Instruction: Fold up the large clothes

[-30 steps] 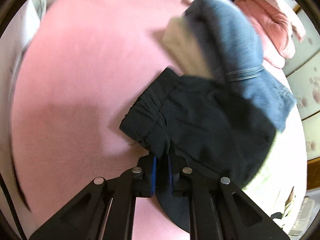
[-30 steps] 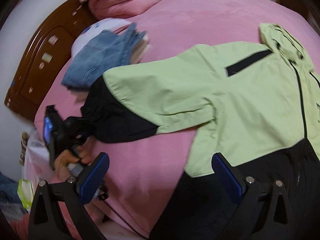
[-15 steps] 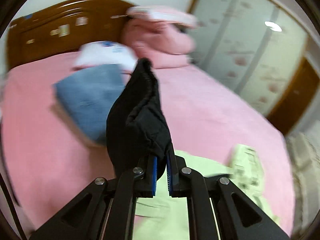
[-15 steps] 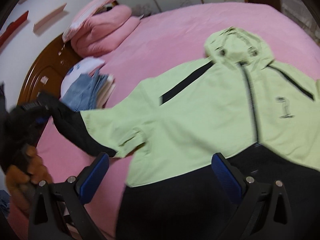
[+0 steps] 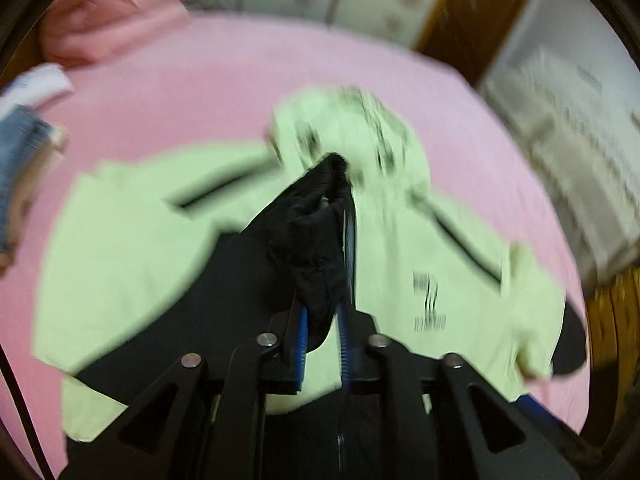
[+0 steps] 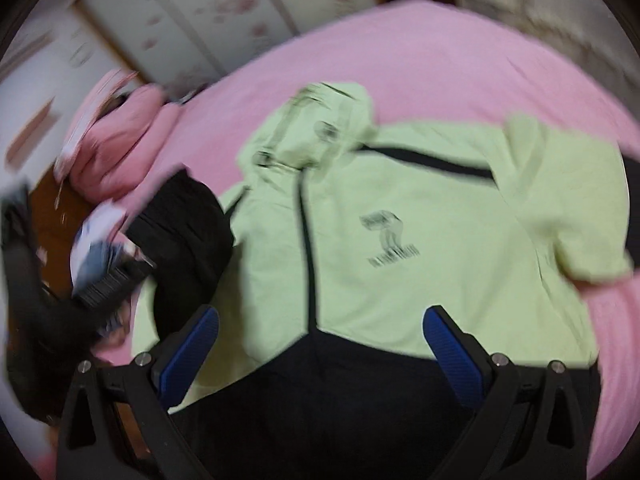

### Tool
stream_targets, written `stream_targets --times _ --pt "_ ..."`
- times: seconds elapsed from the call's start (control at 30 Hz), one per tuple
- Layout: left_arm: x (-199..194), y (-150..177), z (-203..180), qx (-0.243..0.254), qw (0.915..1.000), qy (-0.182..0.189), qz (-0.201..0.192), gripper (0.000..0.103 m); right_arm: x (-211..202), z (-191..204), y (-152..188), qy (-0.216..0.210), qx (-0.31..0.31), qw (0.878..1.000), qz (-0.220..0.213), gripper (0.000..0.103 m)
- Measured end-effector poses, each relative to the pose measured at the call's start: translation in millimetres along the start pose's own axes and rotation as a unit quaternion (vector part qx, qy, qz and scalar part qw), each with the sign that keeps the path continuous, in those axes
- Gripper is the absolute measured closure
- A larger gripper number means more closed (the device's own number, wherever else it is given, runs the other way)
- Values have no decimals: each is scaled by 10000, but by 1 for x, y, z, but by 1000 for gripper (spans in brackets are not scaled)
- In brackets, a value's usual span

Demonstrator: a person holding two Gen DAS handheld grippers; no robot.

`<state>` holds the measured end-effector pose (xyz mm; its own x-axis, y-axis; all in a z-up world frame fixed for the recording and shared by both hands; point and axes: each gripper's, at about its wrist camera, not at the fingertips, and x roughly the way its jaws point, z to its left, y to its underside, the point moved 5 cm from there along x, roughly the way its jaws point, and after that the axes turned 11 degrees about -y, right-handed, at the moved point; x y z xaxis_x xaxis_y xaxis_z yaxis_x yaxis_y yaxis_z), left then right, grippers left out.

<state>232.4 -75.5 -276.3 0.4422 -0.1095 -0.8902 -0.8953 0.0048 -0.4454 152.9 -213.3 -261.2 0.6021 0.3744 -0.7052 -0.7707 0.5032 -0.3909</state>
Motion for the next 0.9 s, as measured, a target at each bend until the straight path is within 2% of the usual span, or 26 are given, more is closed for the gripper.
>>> stream_targets --times 0.07,0.1,0.27,0.4,0.53,0.6,0.63,0.7,0.73,0.77,0.8,0.83,0.87,0.9 --pt "25 13 -3 110 9979 -65 629 32 1 -17 8 -40 388 9992 75 2" --pt "34 21 2 107 9961 -119 866 25 3 -24 11 -27 527 9985 118 2" --pt "39 43 25 89 9933 -375 1088 23 13 -39 24 -69 876 9956 329 8" --pt "34 63 56 -7 9877 -881 1294 22 33 -30 27 -427 1039 9923 529 17" --pt "29 85 93 -310 9811 -1113 1551 22 77 -9 28 -933 1060 9858 911 28" --pt "27 97 116 -428 9763 -1365 1626 22 96 1 30 -1032 1022 9840 1033 35" --pt "27 101 128 -483 9738 -1484 1652 22 107 6 31 -1048 956 9841 1067 38" --pt "27 107 157 -623 9678 -1730 1721 22 122 10 30 -814 844 9871 1088 39" --pt "26 108 167 -679 9660 -1801 1724 22 130 10 30 -566 798 9894 1072 44" --pt "24 109 179 -762 9639 -1895 1708 22 135 10 29 -395 777 9907 1041 56" --pt "23 108 192 -843 9625 -1976 1658 22 137 10 27 -282 757 9917 998 61" --pt "22 107 201 -888 9618 -2032 1605 22 141 10 25 -152 732 9926 952 74" --pt "21 105 212 -917 9611 -2101 1539 22 144 9 24 -120 743 9925 961 82" --pt "21 103 219 -921 9609 -2140 1498 22 146 7 23 -61 788 9920 986 84"
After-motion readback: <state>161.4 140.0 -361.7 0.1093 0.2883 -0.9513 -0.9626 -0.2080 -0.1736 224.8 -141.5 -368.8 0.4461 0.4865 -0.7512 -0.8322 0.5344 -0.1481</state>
